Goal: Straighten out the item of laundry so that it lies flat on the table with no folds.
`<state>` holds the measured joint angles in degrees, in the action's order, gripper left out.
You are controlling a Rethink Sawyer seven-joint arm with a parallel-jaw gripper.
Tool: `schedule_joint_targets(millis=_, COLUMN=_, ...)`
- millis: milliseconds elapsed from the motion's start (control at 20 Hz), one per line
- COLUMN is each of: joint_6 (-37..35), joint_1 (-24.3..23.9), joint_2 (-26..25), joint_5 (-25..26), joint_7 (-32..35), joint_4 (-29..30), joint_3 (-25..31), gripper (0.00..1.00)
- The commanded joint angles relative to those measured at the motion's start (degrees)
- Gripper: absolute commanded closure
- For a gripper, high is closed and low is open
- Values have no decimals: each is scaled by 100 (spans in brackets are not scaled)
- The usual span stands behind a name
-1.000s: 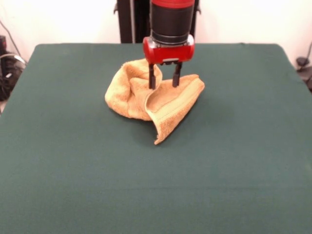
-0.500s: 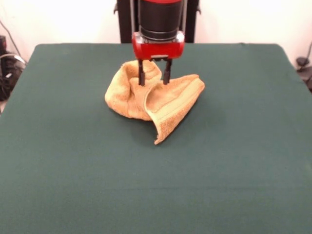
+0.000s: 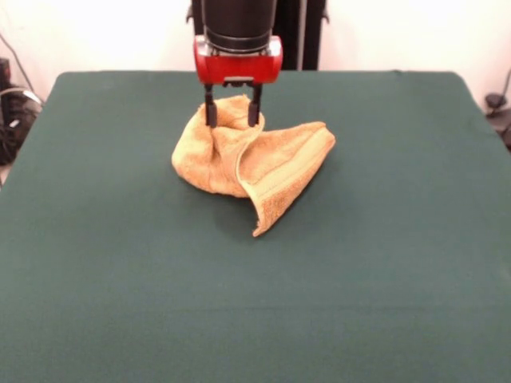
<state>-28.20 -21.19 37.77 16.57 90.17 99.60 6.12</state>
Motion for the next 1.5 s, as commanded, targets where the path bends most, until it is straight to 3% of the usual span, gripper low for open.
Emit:
schedule_joint_targets(millis=50, joint_6=-442, joint_1=125, joint_2=-113, joint_5=-280, joint_7=504, joint_4=-158, joint_3=449, gripper=0)
schedule_joint_targets(millis=550, joint_6=-517, joint_1=204, joint_2=-165, joint_5=-311, joint_7=567, joint_4=-247, joint_3=398, gripper=0)
schedule_joint_targets(millis=1150, joint_6=227, joint_1=-9, joint_2=214, joint_5=-186, joint_7=632, joint_4=805, joint_3=445, gripper=0)
schedule_joint_targets(millis=1500, joint_6=143, joint_1=-4, joint_2=223, joint_5=-195, joint_7=603, joint_4=735, joint_3=449, gripper=0)
